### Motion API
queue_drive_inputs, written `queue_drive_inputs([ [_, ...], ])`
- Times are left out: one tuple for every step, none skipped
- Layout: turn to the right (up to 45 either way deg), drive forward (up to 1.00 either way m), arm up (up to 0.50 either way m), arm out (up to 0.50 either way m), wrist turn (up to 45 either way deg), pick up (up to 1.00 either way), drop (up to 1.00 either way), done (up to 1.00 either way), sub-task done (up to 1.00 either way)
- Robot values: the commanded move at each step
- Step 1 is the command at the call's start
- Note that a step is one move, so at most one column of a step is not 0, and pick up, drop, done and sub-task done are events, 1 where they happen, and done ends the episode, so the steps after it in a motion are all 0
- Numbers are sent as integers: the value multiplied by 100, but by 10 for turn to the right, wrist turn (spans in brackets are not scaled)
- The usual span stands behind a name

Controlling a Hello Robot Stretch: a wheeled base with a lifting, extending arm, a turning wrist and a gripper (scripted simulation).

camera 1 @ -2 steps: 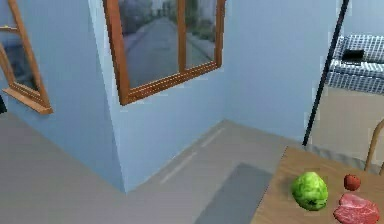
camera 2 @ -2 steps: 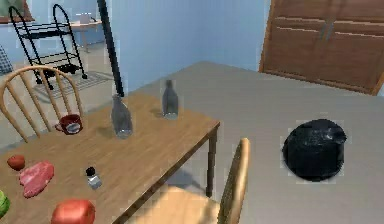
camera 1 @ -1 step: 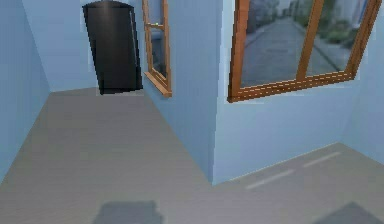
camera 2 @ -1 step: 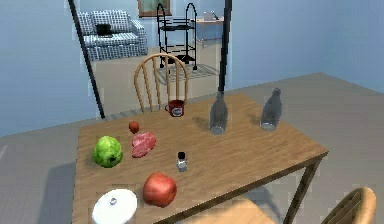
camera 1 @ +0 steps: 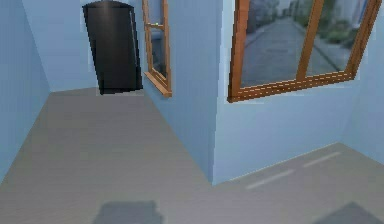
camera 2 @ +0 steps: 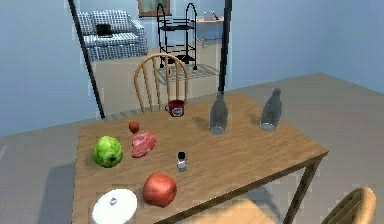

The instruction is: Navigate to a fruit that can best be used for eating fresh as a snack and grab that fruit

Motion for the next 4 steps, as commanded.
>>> queue_drive_inputs([
  [0, 0, 38, 0, 0, 0, 0, 0, 0],
  [0, 0, 0, 16, 0, 0, 0, 0, 0],
  [0, 0, 0, 0, 450, 0, 0, 0, 0],
  [0, 0, 0, 0, 450, 0, 0, 0, 0],
])
